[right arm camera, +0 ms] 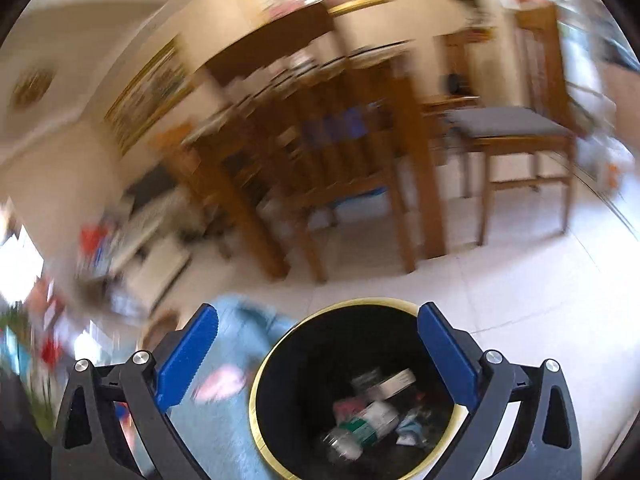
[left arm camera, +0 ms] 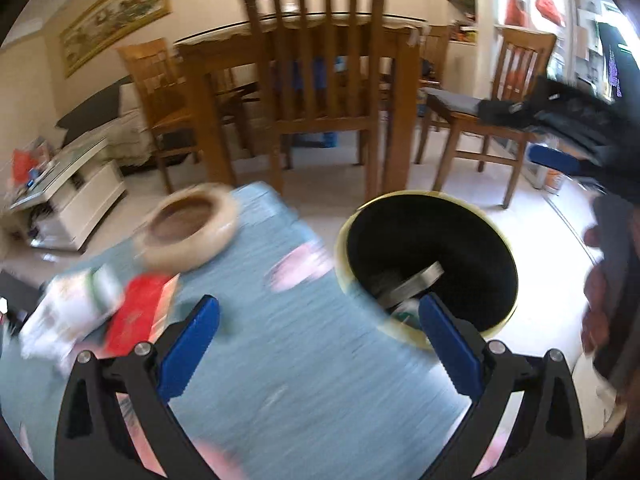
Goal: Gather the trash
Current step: 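Grasp the red cigarette pack with the right gripper and lift it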
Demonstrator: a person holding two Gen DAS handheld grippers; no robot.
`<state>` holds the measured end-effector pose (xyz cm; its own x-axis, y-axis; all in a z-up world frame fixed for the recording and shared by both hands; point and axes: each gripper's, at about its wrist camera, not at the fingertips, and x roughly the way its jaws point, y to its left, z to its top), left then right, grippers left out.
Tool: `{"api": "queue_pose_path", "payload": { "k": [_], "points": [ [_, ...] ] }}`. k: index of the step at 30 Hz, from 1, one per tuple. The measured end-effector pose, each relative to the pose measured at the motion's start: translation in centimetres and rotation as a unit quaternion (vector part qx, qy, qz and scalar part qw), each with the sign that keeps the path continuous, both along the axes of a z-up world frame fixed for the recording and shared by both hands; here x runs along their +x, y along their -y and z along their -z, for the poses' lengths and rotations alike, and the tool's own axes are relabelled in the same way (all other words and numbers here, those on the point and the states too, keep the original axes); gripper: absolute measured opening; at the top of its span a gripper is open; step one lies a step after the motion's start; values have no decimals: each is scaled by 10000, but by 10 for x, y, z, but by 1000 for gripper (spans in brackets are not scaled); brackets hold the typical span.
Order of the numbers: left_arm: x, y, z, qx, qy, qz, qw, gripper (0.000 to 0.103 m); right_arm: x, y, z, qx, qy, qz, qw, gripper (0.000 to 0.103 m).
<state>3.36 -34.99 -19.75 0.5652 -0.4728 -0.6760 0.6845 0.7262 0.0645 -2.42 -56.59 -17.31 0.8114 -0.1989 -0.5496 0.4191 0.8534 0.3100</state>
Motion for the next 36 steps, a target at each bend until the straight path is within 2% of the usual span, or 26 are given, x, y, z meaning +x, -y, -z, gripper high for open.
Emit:
{"api": "queue_pose_path", "payload": {
  "k": [3, 6, 10, 11, 13, 15, 17, 19, 21, 24, 28, 29, 31, 32, 33, 34, 35, 36],
  "points": [
    [5, -67, 11, 165, -70, -435, 9989, 100, 41, -55, 14, -225, -514, -849, 9948, 99],
    [13, -131, 14, 112, -120, -946, 9954, 100, 78, -121, 31, -117, -854, -1518, 9846, 99],
    [32, -222, 4, -127, 8, -1869, 9823, 100, 110, -193, 40, -246, -922, -1940, 9764, 98],
    [37, -238, 1, -153, 106, -2048, 9786, 100, 122, -212, 45, -236, -1035, -1971, 9746, 92],
    [45, -268, -6, -214, 287, -2344, 9715, 100, 140, -233, 53, -206, -1231, -1940, 9730, 87],
    [51, -294, -11, -323, 408, -2561, 9653, 100, 159, -248, 61, -393, -1573, -1538, 9747, 87],
    [56, -311, -13, -432, 440, -2667, 9618, 100, 170, -251, 65, -285, -1709, -1247, 9770, 87],
    [63, -322, -15, -547, 360, -2706, 9605, 100, 175, -255, 67, -183, -1783, -1070, 9780, 87],
    [69, -329, -16, -614, 257, -2675, 9613, 100, 184, -263, 69, -379, -2026, -899, 9744, 87],
    [70, -335, -15, -708, 156, -2613, 9625, 100, 190, -270, 72, -494, -2127, -784, 9727, 89],
    [68, -333, -11, -679, 127, -2575, 9638, 100, 193, -279, 75, -585, -2193, -864, 9701, 87],
    [69, -333, -9, -677, 101, -2579, 9638, 100, 193, -280, 79, -634, -2310, -937, 9664, 76],
    [70, -331, -7, -669, 65, -2591, 9635, 100, 189, -280, 78, -760, -2257, -1113, 9648, 69],
    [70, -330, -6, -665, 60, -2592, 9635, 100, 185, -278, 76, -739, -2233, -1186, 9647, 59],
    [70, -331, -4, -658, 61, -2596, 9635, 100, 181, -275, 74, -733, -2217, -1203, 9649, 42],
    [71, -329, -3, -634, 71, -2604, 9634, 100, 176, -271, 73, -644, -2176, -1255, 9658, 32],
    [72, -328, -3, -619, 70, -2592, 9638, 100, 170, -262, 72, -425, -2112, -1340, 9673, 18],
    [72, -326, -3, -610, 69, -2570, 9645, 100, 162, -252, 72, -182, -2038, -1444, 9681, 16]
  ]
}}
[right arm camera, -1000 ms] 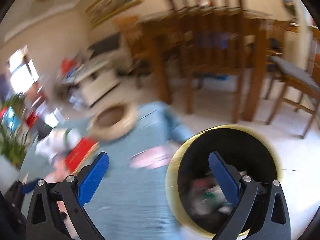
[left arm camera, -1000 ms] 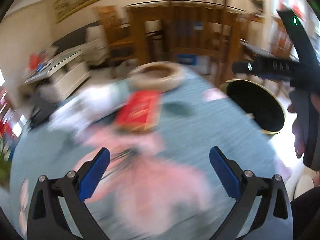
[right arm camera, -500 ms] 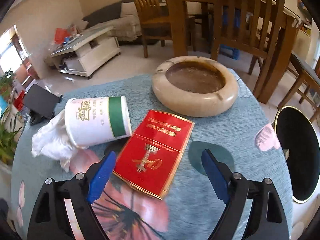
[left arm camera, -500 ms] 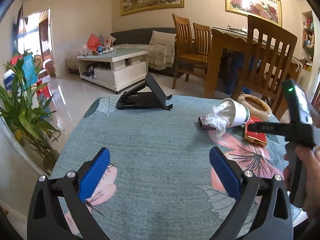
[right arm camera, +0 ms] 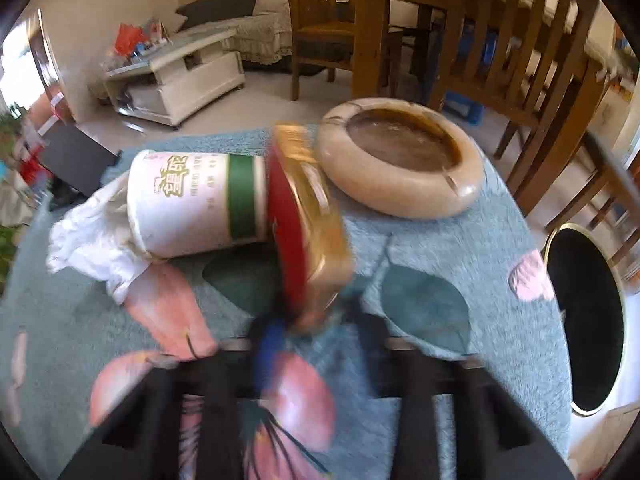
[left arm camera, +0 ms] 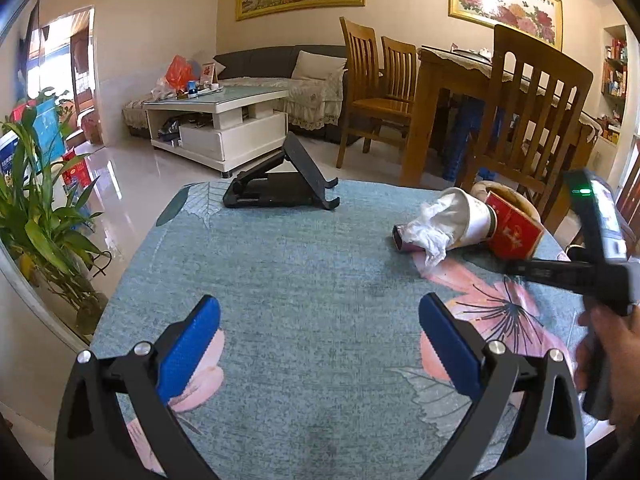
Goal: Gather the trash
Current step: 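Grasp the red cigarette pack with the right gripper and lift it, then grasp the white tissue with the left gripper while the right gripper holds the pack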
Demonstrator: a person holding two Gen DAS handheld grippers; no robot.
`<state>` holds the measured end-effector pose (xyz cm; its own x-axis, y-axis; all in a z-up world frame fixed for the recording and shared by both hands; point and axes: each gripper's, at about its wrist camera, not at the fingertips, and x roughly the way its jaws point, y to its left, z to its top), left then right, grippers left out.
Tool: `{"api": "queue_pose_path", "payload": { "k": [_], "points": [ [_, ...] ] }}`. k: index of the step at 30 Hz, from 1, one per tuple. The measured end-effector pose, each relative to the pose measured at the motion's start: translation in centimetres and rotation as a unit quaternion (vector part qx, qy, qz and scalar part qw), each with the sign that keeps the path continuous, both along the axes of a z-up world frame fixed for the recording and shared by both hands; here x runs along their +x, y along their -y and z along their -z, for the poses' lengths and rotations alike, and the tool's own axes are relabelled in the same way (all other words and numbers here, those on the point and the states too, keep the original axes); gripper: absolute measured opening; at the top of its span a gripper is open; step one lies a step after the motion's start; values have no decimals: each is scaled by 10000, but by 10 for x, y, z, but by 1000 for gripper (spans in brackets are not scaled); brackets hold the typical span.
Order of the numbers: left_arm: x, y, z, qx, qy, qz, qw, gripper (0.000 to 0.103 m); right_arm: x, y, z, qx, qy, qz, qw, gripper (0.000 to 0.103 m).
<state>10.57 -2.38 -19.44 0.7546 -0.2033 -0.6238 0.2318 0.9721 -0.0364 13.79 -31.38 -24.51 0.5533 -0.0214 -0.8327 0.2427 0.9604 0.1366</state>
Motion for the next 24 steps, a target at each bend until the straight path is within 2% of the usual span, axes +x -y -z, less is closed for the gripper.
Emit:
{"api": "queue_pose_path", "payload": {
  "k": [6, 9, 14, 17, 19, 22, 24],
  "points": [
    [15, 27, -9, 254, 276, 465, 9982, 100, -41, 37, -1, 641, 209, -294, 9973, 14],
    [35, 48, -15, 241, 355, 1030, 9938, 100, -61, 49, -5, 813, 337, -368, 9954, 14],
    [70, 82, -9, 155, 138, 1851, 9825, 100, -84, 62, -12, 832, 661, -448, 9933, 14],
    [88, 104, 0, 242, -68, 2212, 9749, 100, -91, 70, -11, 878, 811, -449, 9918, 14],
    [99, 113, 8, 266, -237, 2310, 9723, 100, -91, 71, -11, 931, 864, -475, 9908, 14],
    [118, 117, 18, 280, -470, 2249, 9729, 98, -92, 69, -16, 876, 967, -554, 9899, 14],
    [127, 117, 25, 290, -598, 2217, 9728, 88, -93, 69, -18, 913, 1027, -579, 9888, 14]
  ]
}}
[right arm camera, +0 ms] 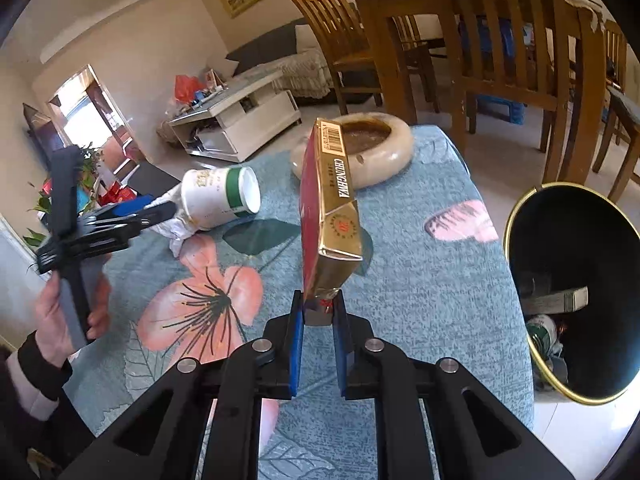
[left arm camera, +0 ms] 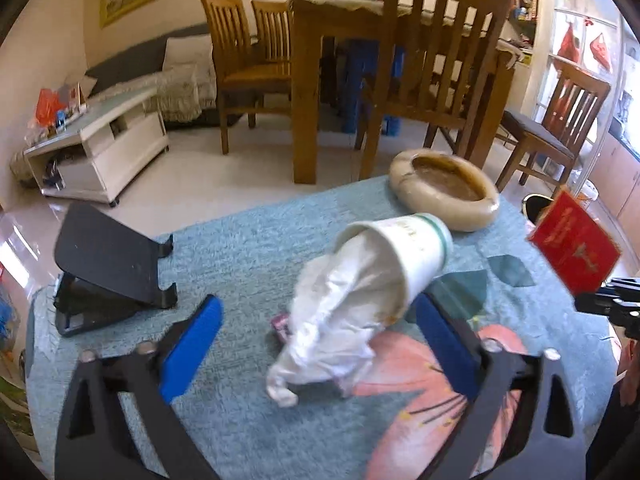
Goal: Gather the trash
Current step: 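Grasp the white tissue with the left gripper while the right gripper holds the pack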
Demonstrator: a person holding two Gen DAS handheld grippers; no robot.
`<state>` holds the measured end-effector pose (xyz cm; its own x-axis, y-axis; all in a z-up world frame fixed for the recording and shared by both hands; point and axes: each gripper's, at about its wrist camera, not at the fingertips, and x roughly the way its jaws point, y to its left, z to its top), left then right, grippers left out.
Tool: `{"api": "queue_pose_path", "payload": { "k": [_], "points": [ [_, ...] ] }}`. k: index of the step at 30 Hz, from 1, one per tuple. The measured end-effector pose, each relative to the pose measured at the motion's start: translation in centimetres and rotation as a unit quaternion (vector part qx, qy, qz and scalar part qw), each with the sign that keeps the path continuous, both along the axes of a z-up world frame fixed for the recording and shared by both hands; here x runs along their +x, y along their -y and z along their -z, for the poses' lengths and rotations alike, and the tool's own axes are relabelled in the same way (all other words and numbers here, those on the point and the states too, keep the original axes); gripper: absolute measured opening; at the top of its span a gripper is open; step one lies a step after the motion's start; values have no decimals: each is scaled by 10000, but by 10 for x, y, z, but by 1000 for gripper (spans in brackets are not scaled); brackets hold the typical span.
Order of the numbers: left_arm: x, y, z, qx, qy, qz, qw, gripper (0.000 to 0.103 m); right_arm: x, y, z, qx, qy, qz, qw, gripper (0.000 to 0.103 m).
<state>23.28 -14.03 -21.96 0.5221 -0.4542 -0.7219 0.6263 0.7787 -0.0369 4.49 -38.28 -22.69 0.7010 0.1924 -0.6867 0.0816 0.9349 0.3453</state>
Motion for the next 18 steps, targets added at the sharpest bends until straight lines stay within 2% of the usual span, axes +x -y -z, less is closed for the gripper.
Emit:
{"api": "queue_pose_path", "payload": {
  "k": [1, 3, 4, 6, 7, 13, 18],
  "points": [
    [3, -1, 4, 12, -55, -12, 10000, 81, 0, 1, 0, 22, 16, -2, 10000, 14],
    [5, -2, 10, 75, -122, 8, 9999, 58, 2, 1, 0, 57, 28, -3, 10000, 14],
    [6, -1, 14, 143, -177, 22, 9997, 40, 2, 1, 0, 71, 32, -3, 10000, 14],
    [4, -5, 15, 175, -140, -104, 9997, 28, 1, 1, 0, 70, 41, -15, 10000, 14],
    [2, -10, 13, 77, -154, -162, 9997, 12, 0, 0, 1, 65, 46, -25, 10000, 14],
    [-11, -26, -4, -242, 2, -423, 9988, 10, -2, 2, 5, 90, 41, -16, 9999, 14],
    [-35, -36, -17, -528, -72, -326, 9980, 10, 0, 4, 11, 157, -136, -16, 9998, 14]
  ]
}}
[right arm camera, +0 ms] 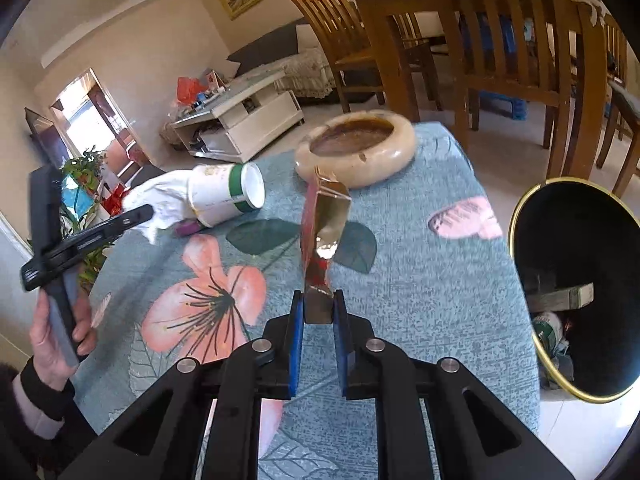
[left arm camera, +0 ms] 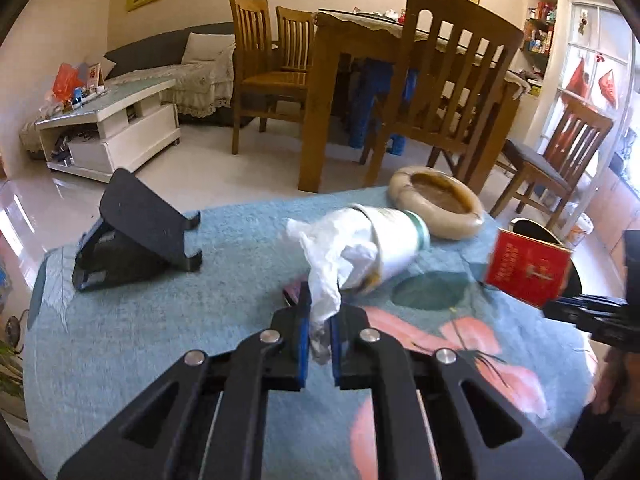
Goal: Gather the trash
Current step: 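Grasp the white tissue with the left gripper while the right gripper holds the pack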
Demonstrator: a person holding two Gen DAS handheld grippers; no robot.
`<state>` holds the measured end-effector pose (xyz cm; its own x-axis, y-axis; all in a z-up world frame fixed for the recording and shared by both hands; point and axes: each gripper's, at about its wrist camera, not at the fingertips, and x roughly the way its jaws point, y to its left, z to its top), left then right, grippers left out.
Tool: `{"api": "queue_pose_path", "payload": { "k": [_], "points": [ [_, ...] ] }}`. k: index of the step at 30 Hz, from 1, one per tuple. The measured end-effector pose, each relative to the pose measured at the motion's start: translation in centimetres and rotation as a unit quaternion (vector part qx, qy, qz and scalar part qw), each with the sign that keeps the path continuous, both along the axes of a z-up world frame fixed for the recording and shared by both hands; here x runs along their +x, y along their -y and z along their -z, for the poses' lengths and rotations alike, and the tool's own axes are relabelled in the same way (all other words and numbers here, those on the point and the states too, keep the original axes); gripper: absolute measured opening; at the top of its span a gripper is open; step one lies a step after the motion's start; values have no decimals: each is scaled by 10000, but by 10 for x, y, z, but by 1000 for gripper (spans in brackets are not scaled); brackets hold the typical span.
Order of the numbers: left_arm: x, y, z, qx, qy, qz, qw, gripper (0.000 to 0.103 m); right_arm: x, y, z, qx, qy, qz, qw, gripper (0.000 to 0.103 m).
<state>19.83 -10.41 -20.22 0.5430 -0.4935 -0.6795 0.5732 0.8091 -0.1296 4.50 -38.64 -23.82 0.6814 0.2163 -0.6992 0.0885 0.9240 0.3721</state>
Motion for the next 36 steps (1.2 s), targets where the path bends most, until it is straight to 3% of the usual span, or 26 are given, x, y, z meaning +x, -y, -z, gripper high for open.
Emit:
{"api": "queue_pose_path", "payload": {
  "k": [14, 21, 36],
  "points": [
    [-84, -47, -7, -486, -242, 36, 9985, 14, -20, -1, -20, -60, 418, 77, 9991, 14],
    [-122, -49, -18, -386, -122, 250, 9989, 16, -40, 2, -32, 123, 654, 142, 9977, 14],
    [-144, 28, -55, -400, 345, 982, 9938, 16, -77, 36, -38, 268, 808, 576, 9947, 14]
  ]
}}
